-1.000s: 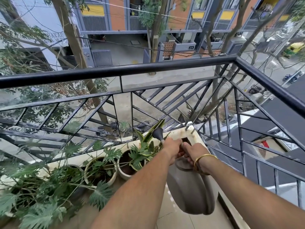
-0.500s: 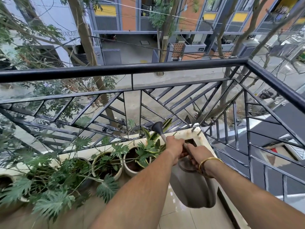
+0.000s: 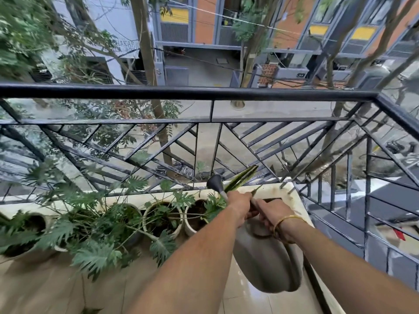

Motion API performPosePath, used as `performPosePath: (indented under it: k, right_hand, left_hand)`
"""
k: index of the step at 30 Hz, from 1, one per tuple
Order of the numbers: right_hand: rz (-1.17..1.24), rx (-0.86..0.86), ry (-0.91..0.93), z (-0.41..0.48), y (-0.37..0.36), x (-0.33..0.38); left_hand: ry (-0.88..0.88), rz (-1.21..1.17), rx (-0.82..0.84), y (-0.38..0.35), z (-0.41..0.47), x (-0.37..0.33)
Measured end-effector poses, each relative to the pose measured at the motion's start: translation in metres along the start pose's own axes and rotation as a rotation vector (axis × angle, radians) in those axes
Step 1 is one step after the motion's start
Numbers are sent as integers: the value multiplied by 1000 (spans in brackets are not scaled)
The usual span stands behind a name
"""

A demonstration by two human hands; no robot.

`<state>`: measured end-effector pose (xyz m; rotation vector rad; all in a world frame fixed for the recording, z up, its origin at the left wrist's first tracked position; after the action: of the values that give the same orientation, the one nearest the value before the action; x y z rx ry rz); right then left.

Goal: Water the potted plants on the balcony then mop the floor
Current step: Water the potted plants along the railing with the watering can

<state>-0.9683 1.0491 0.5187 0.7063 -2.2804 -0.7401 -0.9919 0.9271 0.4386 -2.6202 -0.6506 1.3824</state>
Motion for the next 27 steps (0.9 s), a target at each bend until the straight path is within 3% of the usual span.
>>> performPosePath:
  k: [27]
  right_hand:
    - [-104,17,86,-8,-36,19]
  left_hand:
    - [40,1,25,41,-9,-7]
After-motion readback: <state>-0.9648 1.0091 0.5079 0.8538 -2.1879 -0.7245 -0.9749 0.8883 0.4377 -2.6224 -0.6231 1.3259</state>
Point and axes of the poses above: each hand's wrist, its own z-axis towards the middle knuckle, its own y-axis out of the back of the hand, x = y × z, the point moved 7 cm from there along z, towards the middle knuckle, and after that the axes turned 10 degrees about -y, right-handed, at the moved point
